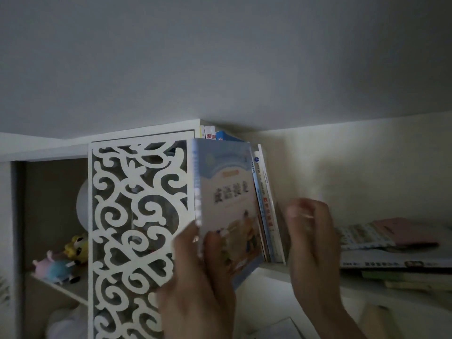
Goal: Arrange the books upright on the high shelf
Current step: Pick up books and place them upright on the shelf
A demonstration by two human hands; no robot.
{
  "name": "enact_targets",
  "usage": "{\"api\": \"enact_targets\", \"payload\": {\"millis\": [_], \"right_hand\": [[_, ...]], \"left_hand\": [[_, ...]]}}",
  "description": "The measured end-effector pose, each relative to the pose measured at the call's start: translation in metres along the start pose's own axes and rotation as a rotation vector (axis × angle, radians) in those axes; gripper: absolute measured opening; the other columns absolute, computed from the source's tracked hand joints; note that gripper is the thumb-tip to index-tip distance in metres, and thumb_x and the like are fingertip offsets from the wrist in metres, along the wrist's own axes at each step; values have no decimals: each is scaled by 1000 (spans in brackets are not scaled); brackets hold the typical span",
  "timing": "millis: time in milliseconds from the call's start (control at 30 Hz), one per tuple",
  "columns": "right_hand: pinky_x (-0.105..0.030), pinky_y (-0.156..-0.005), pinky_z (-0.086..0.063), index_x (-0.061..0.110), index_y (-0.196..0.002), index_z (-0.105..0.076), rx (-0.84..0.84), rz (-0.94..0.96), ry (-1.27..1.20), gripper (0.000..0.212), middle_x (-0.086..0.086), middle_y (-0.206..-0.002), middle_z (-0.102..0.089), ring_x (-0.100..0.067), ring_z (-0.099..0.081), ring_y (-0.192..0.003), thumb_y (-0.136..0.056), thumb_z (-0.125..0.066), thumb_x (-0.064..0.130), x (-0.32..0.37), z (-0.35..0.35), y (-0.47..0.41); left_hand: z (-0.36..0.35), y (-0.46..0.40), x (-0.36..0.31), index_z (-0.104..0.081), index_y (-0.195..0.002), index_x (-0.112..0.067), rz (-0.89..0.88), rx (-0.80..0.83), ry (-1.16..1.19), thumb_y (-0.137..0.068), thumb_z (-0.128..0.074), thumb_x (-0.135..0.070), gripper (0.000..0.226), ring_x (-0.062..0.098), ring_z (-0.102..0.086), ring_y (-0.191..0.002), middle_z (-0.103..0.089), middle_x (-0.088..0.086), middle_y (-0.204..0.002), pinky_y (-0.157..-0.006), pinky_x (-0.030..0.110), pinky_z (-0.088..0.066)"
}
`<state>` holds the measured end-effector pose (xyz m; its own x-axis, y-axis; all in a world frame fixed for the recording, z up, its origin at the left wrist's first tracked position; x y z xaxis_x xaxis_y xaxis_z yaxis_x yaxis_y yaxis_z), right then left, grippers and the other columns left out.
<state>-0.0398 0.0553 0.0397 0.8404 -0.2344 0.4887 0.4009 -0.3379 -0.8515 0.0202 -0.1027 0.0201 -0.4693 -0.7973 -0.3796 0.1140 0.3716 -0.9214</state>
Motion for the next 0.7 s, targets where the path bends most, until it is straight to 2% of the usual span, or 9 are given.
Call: {"api": "enact_targets", "payload": {"millis": [67,133,200,300,367,433,500,600,700], "right_hand": [[-7,-66,-48,19,-109,-60,141,-46,-158,46,11,-94,-70,2,-66,-82,-82,-61,57,22,4,7],[-15,-70,-54,27,-116,-58,262,-105,-125,53,9,-100,-71,-2,-70,-85,-75,-70,58,23,4,2],[-23,-72,-55,30,-118,-57,195,-90,113,38,10,-101,-69,-6,-70,-86,-87,-69,49,15,12,-16],[-10,-58,-43,10,-116,-59,23,-67,354,23,3,-95,-62,-7,-61,-72,-104,-48,26,-1,34,-50],[-17,-54,-42,6,-119,-57,-35,-23,481,28,-2,-92,-61,-15,-60,-68,-106,-44,26,-1,39,-63],[-29,-58,-51,6,-121,-55,-82,51,539,31,-9,-91,-66,-30,-67,-74,-106,-43,29,1,37,-67],[-38,-62,-55,5,-125,-55,-80,114,603,31,-15,-100,-71,-36,-70,-80,-105,-45,27,4,31,-65],[-32,-58,-49,5,-130,-54,-86,158,696,31,-17,-104,-72,-33,-69,-75,-105,-48,21,-1,26,-60],[-20,-53,-33,6,-125,-59,4,82,675,26,-11,-92,-71,-15,-53,-60,-104,-51,20,-23,15,-56]], "left_hand": [[-25,6,-15,-51,-120,-28,-65,74,79,-100,-49,-41,24,10,-52,-34,-61,-8,-55,-41,14,-42],[-54,12,-28,-51,-127,-24,-206,245,165,-98,-59,-31,31,5,-64,-57,-70,-9,-81,-51,17,-53],[-73,11,-35,-54,-129,-26,-228,504,310,-91,-69,-22,41,1,-66,-83,-70,-13,-103,-72,24,-58],[-83,-4,-41,-58,-131,-38,-184,741,496,-95,-69,-31,38,-15,-55,-108,-60,-31,-113,-86,2,-44],[-90,-20,-28,-63,-126,-32,-102,624,453,-102,-59,-31,25,-13,-59,-103,-62,-28,-107,-83,8,-49],[-102,-34,-11,-61,-126,-25,-94,405,115,-104,-53,-28,25,2,-64,-96,-69,-11,-106,-81,26,-57],[-111,-40,2,-53,-138,-20,-53,341,-122,-101,-53,-27,37,15,-65,-101,-68,-1,-116,-85,35,-59],[-120,-35,12,-43,-149,-19,-63,374,-169,-98,-57,-28,53,21,-66,-108,-66,4,-123,-91,40,-59],[-123,-32,15,-48,-147,-19,-83,325,-204,-95,-60,-31,54,21,-65,-106,-67,4,-120,-90,41,-58]]}}
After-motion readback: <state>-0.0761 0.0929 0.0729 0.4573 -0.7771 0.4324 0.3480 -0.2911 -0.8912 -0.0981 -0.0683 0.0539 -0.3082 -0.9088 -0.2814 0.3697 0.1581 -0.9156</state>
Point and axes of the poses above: each hand's wrist, its own y-axis away from the middle knuckle, its own z-axis out of the back of the hand, x = y × z, the point moved 4 cm from there along -y, towards the middle knuckle
